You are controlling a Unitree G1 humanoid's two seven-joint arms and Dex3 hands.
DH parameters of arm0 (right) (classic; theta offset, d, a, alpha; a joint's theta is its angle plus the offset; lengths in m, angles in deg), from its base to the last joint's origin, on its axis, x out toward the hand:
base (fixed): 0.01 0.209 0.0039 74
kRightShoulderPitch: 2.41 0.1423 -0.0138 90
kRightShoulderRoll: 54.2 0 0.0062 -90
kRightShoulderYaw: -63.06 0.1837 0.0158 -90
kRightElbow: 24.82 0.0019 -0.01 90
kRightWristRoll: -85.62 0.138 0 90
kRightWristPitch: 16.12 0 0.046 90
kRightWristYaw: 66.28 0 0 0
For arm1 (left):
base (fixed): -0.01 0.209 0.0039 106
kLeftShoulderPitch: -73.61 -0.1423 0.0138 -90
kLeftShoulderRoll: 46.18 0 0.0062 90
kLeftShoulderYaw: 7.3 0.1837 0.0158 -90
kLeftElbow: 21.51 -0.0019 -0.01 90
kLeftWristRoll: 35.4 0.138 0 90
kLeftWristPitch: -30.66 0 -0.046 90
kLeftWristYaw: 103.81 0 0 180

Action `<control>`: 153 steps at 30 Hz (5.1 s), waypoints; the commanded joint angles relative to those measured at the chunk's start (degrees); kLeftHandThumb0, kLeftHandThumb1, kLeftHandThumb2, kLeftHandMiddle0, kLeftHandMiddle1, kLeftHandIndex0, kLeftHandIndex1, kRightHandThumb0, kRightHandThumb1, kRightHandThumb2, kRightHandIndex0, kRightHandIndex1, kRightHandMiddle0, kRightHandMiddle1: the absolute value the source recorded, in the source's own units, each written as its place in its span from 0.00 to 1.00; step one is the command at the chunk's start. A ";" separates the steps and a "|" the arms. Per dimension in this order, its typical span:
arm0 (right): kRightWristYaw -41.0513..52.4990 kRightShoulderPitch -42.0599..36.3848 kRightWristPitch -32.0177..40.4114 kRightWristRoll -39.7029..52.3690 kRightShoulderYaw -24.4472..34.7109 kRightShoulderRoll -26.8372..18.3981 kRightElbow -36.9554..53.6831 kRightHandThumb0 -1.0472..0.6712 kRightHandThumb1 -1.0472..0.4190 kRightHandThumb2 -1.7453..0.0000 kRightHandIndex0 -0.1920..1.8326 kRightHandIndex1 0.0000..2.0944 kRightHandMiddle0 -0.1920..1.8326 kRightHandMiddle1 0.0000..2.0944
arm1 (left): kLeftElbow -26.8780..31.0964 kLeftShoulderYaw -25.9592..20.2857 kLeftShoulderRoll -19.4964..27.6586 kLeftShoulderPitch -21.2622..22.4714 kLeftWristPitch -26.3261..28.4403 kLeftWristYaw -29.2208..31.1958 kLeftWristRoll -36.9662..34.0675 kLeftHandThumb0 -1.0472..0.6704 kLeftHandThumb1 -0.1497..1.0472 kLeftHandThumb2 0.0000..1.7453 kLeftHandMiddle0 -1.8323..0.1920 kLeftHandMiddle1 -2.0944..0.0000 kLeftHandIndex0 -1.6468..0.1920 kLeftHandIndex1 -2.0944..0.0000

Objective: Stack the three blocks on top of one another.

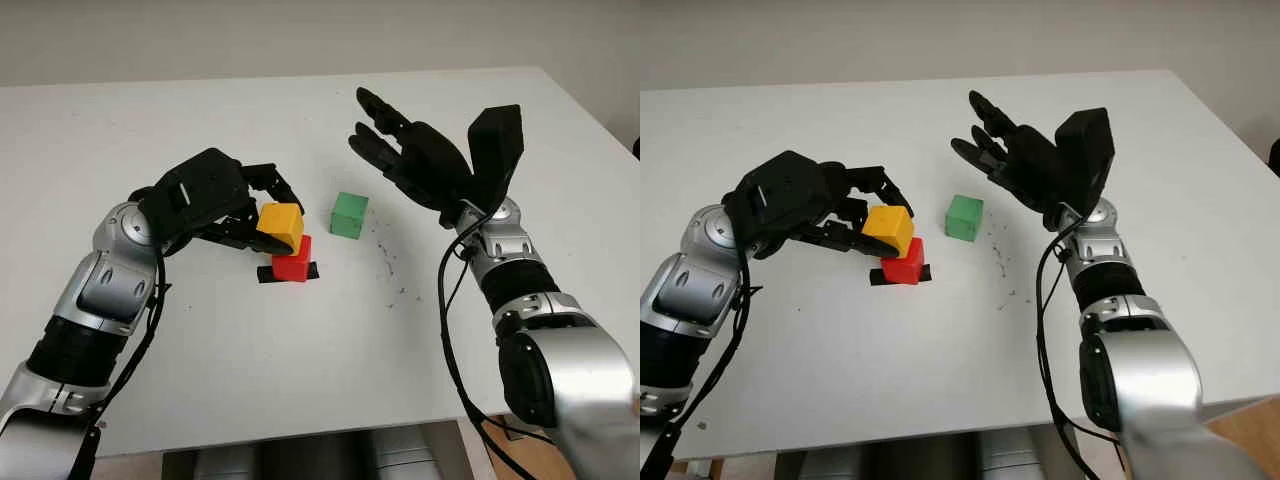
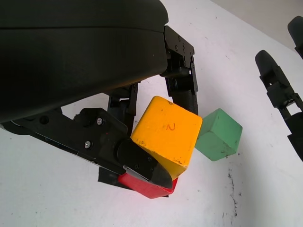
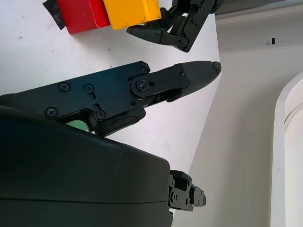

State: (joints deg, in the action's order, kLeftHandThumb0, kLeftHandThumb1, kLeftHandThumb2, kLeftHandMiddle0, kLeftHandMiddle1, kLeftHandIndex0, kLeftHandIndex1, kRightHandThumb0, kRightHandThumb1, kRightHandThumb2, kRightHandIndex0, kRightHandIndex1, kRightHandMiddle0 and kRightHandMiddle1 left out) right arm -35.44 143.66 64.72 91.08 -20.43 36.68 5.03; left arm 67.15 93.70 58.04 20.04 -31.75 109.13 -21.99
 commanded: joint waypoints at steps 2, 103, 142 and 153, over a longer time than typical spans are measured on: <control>-0.07 -0.26 0.15 0.52 0.28 0.26 1.27 0.23 0.00 0.93 0.04 0.03 0.08 0.03 | 0.90 0.71 0.22 1.49 0.45 0.35 0.73 0.43 0.93 0.03 0.65 0.19 0.71 0.24; -2.28 10.72 -18.46 -20.45 -13.51 -12.24 -1.02 0.24 0.14 0.98 0.07 0.04 0.08 0.03 | -0.58 -17.29 -2.64 -6.37 -16.33 -29.90 -0.18 0.20 1.00 0.39 0.93 0.97 0.94 0.97; -55.02 19.77 -31.40 -71.38 -54.25 -14.94 -11.29 0.32 0.14 0.97 0.12 0.03 0.26 0.05 | -1.93 -19.13 -7.51 -11.31 -21.12 -35.88 -0.88 0.29 1.00 0.37 0.91 0.97 0.91 0.97; -52.50 17.95 -32.50 -66.10 -52.54 -12.77 -13.74 0.35 0.15 0.97 0.16 0.03 0.30 0.05 | -0.36 -18.79 -7.81 -11.27 -18.88 -35.68 -0.48 0.28 1.00 0.37 0.91 0.98 0.92 0.97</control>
State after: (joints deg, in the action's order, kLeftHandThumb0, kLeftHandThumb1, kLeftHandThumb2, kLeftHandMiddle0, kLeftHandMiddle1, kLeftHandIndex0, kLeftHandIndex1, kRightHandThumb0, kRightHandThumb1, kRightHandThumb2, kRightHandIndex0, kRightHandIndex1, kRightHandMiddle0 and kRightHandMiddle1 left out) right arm -88.24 162.15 32.51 23.98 -73.71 23.63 -8.28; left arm 65.67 74.89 50.11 8.98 -50.74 73.23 -22.54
